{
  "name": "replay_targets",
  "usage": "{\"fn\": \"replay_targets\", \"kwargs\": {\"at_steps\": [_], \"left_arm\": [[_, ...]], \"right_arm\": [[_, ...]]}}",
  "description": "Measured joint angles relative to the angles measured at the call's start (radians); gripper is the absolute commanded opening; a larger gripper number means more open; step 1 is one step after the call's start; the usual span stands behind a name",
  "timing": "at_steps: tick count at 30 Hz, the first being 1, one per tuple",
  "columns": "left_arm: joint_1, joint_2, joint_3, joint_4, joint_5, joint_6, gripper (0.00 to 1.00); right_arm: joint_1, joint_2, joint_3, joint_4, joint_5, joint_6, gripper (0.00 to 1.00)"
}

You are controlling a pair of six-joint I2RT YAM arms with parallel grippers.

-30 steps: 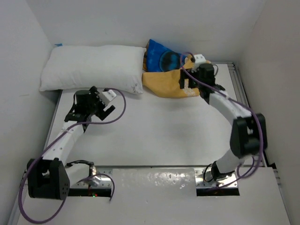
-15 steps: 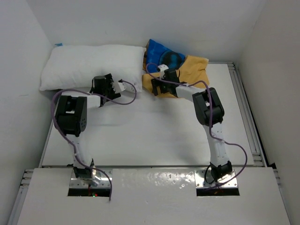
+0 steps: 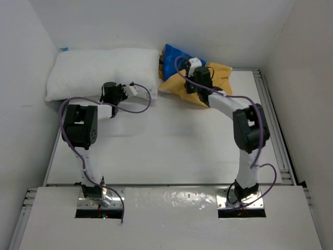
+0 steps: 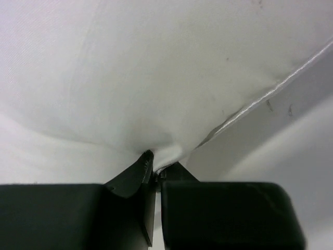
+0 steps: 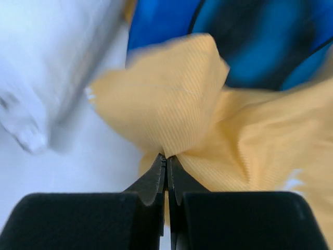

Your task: Put the pillow into the pillowcase

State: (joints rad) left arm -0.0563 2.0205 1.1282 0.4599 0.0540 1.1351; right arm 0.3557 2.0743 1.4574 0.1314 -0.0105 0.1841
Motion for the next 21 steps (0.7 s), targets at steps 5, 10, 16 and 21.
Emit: {"fn": "replay_targets", "kwargs": {"at_steps": [5,10,16,21], "left_arm": [[0.001,-0.185,-0.087,-0.092,0.008,-0.053,0.0],[0.002,-0.464,-0.221,-0.215,0.048,-0.07,0.0],[-0.086,-0.774,-0.377,-0.391,0.163,-0.071,0.0],[-0.21,-0.912,-0.447,-0.488,0.193,-0.121,0.0]], "right_arm": [[-0.074,-0.345,-0.151,0.096,0.031,0.031,0.0],[-0.094,-0.706,-0.323,0.17,0.079,0.0,0.0],[0.001,-0.938,-0.382,0.175,0.05,-0.046,0.0],[0.026,-1.063,-0.385,0.164,0.029,-0.045,0.0]]}}
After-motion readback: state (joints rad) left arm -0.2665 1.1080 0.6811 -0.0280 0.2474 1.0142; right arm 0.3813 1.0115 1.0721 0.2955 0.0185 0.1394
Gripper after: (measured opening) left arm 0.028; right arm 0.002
